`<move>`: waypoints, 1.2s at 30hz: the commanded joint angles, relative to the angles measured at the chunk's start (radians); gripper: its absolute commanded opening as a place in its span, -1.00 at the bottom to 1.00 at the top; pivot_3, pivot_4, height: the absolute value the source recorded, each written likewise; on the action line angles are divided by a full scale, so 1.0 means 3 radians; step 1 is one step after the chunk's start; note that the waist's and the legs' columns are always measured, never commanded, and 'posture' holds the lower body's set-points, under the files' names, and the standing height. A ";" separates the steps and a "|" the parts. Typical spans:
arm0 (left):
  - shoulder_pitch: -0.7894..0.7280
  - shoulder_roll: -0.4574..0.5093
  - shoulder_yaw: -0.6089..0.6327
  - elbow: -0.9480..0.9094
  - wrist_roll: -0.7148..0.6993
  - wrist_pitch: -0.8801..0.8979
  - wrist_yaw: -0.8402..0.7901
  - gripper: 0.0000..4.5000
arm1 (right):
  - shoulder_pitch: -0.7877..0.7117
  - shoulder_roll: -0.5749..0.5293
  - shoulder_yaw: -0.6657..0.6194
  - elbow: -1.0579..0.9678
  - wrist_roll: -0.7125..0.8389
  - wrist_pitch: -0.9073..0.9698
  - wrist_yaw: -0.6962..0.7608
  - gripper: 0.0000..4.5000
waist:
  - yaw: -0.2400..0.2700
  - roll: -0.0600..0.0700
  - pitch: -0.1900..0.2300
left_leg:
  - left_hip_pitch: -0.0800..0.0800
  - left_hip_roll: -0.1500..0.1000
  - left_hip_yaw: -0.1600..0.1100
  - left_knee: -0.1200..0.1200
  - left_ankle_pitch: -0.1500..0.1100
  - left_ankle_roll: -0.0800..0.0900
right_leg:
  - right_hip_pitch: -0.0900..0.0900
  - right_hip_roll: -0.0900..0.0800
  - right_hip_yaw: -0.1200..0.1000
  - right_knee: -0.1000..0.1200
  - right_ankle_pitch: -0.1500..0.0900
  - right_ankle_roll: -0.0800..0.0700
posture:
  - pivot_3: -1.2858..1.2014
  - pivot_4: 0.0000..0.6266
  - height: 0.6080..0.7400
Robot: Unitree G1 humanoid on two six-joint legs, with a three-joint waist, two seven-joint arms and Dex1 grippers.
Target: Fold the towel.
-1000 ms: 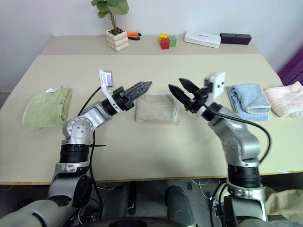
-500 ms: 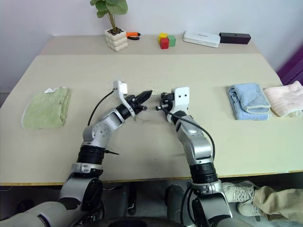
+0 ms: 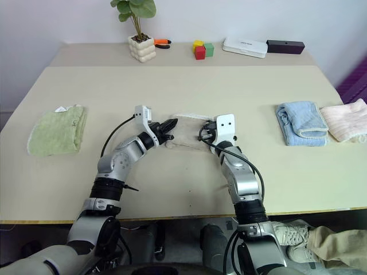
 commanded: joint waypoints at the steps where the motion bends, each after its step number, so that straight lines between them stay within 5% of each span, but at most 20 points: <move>1: 0.0007 0.0007 0.0024 -0.0110 -0.0059 0.0022 -0.0042 -1.00 | 0.0040 -0.0075 -0.0069 -0.0099 -0.0021 0.0009 0.0032 -0.95 | 0.0000 0.0000 0.0000 | 0.0000 0.0000 0.0000 0.0000 0.0000 0.0000 | 0.0000 0.0000 0.0000 0.0000 0.0000 0.0000 | 0.03 -0.52 0.92; 4: 0.0037 0.0034 -0.0005 -0.0147 -0.0029 0.0009 -0.0077 -1.00 | 0.0018 -0.0079 -0.0099 -0.0199 0.0079 0.0065 0.0116 -0.95 | -0.0001 0.0000 0.0000 | 0.0000 0.0000 0.0000 0.0000 0.0000 0.0000 | 0.0000 0.0000 0.0000 0.0000 0.0000 0.0000 | 0.03 -0.52 0.92; 7: 0.0046 0.0089 0.0016 -0.0236 -0.0065 0.0019 -0.0138 -0.64 | -0.0018 -0.0192 -0.0170 -0.0357 0.0143 0.0162 0.0207 -0.61 | -0.0003 0.0000 0.0000 | 0.0000 0.0000 0.0000 0.0000 0.0000 0.0000 | 0.0000 0.0000 0.0000 0.0000 0.0000 0.0000 | 0.03 -0.52 0.92; 11: 0.0040 0.0299 -0.0016 -0.0418 -0.0059 0.0017 -0.0355 0.27 | -0.0110 -0.0381 -0.0435 -0.0686 0.0450 0.0554 0.0307 0.27 | -0.0002 0.0000 0.0000 | 0.0000 0.0000 0.0000 0.0000 0.0000 0.0000 | -0.0001 0.0000 0.0000 0.0000 0.0000 0.0000 | 0.03 -0.52 0.92; 14: 0.0028 0.0484 0.0006 -0.0510 -0.0120 0.0024 -0.0591 0.97 | -0.0199 -0.0418 -0.0869 -0.0875 0.1179 0.1274 0.0383 0.95 | -0.0005 0.0001 0.0000 | 0.0000 0.0001 0.0000 -0.0001 0.0000 0.0000 | -0.0002 0.0000 0.0000 0.0001 0.0000 0.0000 | 0.03 -0.52 0.92; 22: 0.0109 0.1125 -0.0042 -0.0845 -0.0344 0.0050 -0.1666 0.99 | -0.0303 -0.0698 -0.1303 -0.0925 0.2135 0.2779 0.0411 0.98 | -0.0013 0.0003 0.0002 | 0.0000 0.0003 0.0002 -0.0006 0.0000 0.0000 | -0.0006 0.0000 0.0000 0.0001 0.0000 -0.0002 | 0.03 -0.52 0.92; 25: 0.0046 0.1314 0.0041 -0.0773 -0.0421 0.0033 -0.1858 0.99 | -0.0288 -0.0898 -0.1056 -0.0907 0.2012 0.2805 0.0532 0.98 | -0.0012 0.0003 0.0002 | -0.0001 0.0003 0.0003 -0.0006 0.0000 0.0000 | -0.0007 -0.0001 0.0000 0.0001 -0.0001 -0.0003 | 0.03 -0.52 0.92; 36: 0.0076 0.1621 0.0190 -0.0705 -0.0507 -0.0052 -0.2188 0.99 | -0.0441 -0.0840 -0.1167 -0.0658 0.2070 0.2759 0.0440 0.98 | -0.0009 0.0002 0.0002 | -0.0006 0.0003 0.0002 -0.0005 -0.0001 0.0001 | -0.0009 -0.0001 -0.0001 0.0000 0.0000 -0.0001 | 0.03 -0.52 0.92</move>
